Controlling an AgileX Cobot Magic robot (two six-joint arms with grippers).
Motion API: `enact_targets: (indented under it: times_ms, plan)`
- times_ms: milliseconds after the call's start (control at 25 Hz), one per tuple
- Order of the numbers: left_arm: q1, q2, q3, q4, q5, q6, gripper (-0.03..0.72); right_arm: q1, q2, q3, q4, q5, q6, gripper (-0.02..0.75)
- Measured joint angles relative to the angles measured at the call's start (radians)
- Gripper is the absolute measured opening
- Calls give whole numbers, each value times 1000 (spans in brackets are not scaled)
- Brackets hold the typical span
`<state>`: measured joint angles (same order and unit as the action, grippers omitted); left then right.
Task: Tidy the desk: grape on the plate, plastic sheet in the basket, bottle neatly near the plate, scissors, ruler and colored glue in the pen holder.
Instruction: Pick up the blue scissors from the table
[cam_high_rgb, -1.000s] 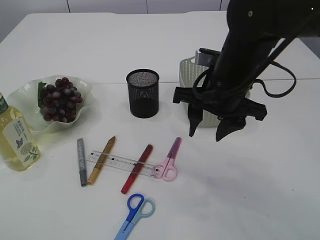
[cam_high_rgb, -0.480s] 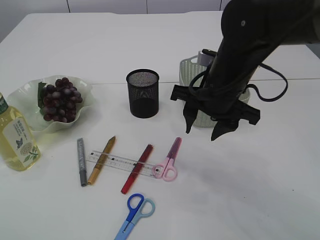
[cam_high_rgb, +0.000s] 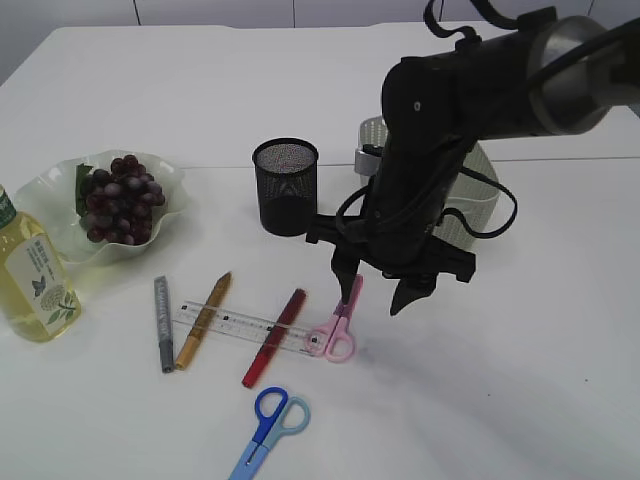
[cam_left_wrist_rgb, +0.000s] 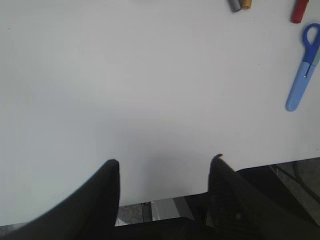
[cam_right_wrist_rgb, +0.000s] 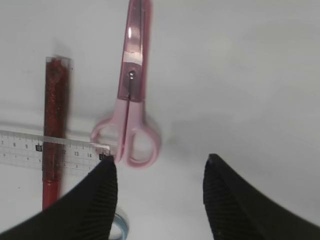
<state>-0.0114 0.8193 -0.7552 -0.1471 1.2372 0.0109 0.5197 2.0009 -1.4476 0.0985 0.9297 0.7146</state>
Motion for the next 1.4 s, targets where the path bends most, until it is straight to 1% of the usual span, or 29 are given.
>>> enact_targets:
  times_ms: [120,480,760,1000,1200,1320,1400]
  plan:
    - [0,0,0,0,0,-1,416,12,15,-26,2,4,1,407]
    - [0,0,0,-2,0,-2,416,30,17,-28,17,54,16,406]
    - [0,0,0,-2,0,-2,416,32,17,-28,101,104,25,406]
    - [0,0,0,-2,0,-2,416,106,17,-28,121,110,41,406]
    - [0,0,0,-2,0,-2,416,141,17,-28,145,87,108,406]
    - [0,0,0,-2,0,-2,416,165,17,-28,122,64,181,406]
    - [0,0,0,-2,0,-2,416,190,17,-28,79,48,255,406]
